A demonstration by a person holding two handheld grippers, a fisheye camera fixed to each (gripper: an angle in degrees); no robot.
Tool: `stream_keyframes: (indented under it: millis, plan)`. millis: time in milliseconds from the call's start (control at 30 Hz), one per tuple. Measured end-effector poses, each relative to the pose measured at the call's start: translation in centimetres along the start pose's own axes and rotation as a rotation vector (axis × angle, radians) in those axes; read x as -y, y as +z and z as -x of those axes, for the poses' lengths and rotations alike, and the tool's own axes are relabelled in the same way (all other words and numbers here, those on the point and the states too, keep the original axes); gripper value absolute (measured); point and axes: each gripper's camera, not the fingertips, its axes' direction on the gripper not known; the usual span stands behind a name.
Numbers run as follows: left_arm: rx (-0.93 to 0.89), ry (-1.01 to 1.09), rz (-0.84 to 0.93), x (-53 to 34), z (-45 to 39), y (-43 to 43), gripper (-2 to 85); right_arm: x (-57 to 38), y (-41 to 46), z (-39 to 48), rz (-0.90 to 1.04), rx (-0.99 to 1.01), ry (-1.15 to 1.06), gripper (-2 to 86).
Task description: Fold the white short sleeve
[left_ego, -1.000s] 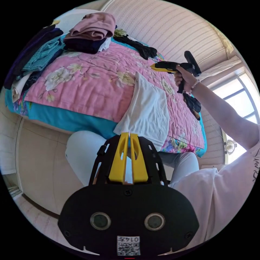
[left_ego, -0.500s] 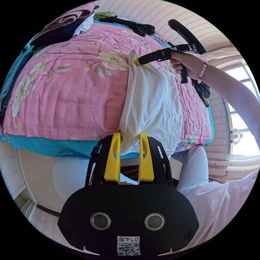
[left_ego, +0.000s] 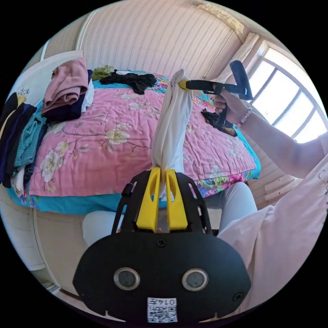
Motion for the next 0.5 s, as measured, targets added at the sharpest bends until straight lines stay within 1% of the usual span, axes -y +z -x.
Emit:
stream_keyframes:
  millis: [67, 167, 300, 400, 467, 500]
  plan:
    - [0.014, 0.063, -0.072, 0.4, -2.1, -2.5, 1.0, 0.0, -3.5, 1.3, -0.084, -0.017, -0.017, 4.5]
    - [0.015, 0.106, -0.152, 1.4, -3.5, -4.9, 1.0, 1.3, -6.7, 2.7, -0.167, -0.040, -0.050, 4.5]
    - [0.003, 0.084, -0.255, 3.7, -2.3, -7.1, 1.2, 5.4, -8.0, 3.8, -0.210, -0.058, -0.100, 4.3]
    - [0.002, 0.028, -0.365, 6.3, 1.1, -9.5, 1.5, 12.0, -7.3, 5.2, -0.221, -0.065, -0.182, 4.2]
    - [0.081, -0.019, -0.482, 9.0, 4.9, -11.6, 2.2, 20.4, -4.9, 7.2, -0.167, -0.066, -0.278, 4.4]
    - [0.110, -0.032, -0.514, 9.8, 6.1, -12.2, 2.4, 22.8, -3.9, 7.8, -0.141, -0.082, -0.307, 4.6]
